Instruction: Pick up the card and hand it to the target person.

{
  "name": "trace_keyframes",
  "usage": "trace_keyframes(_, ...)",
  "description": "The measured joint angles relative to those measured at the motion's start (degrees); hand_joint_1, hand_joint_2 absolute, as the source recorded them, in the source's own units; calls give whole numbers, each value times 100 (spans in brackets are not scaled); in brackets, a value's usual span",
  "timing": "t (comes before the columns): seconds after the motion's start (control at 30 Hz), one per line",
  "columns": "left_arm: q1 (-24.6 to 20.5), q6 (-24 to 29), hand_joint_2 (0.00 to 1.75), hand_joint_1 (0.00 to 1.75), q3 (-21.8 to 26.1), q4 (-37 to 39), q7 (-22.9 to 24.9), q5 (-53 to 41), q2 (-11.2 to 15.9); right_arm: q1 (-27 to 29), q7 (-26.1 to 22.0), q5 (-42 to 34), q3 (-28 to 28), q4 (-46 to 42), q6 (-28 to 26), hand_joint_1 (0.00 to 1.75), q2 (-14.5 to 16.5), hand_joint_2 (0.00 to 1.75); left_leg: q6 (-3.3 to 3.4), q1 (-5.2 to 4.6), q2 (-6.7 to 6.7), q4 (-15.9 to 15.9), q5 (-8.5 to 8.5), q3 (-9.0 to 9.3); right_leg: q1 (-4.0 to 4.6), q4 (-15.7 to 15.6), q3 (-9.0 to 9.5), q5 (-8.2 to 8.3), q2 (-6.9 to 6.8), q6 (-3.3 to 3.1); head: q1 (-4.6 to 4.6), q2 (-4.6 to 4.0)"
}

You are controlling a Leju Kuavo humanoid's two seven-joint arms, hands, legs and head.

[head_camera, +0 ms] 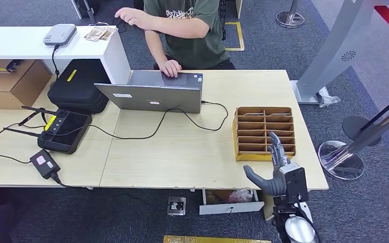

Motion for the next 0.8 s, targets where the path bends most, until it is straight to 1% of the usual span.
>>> trace_keyframes(0.3, -8, 0, 0, 0, 11, -1, 111, -71, -32, 300, 176, 196, -1, -26, -27, 0, 303, 175, 0, 1, 0, 0, 0, 1, 0, 0, 0, 0, 1, 0, 0, 0)
trace_keyframes(0.53, -11, 0, 0, 0, 9, -1, 114, -135, -43, 448, 215, 299, -26, -55, -68, 0, 397, 175, 0, -1, 1, 0, 0, 0, -1, 0, 0, 0, 1, 0, 1, 0)
trace_keyframes(0.8, -14, 0, 0, 0, 10, 0, 115, -135, -42, 456, 204, 322, -89, -50, -64, 0, 488, 175, 0, 0, 1, 0, 0, 1, 0, 0, 0, 0, 1, 0, 0, 0)
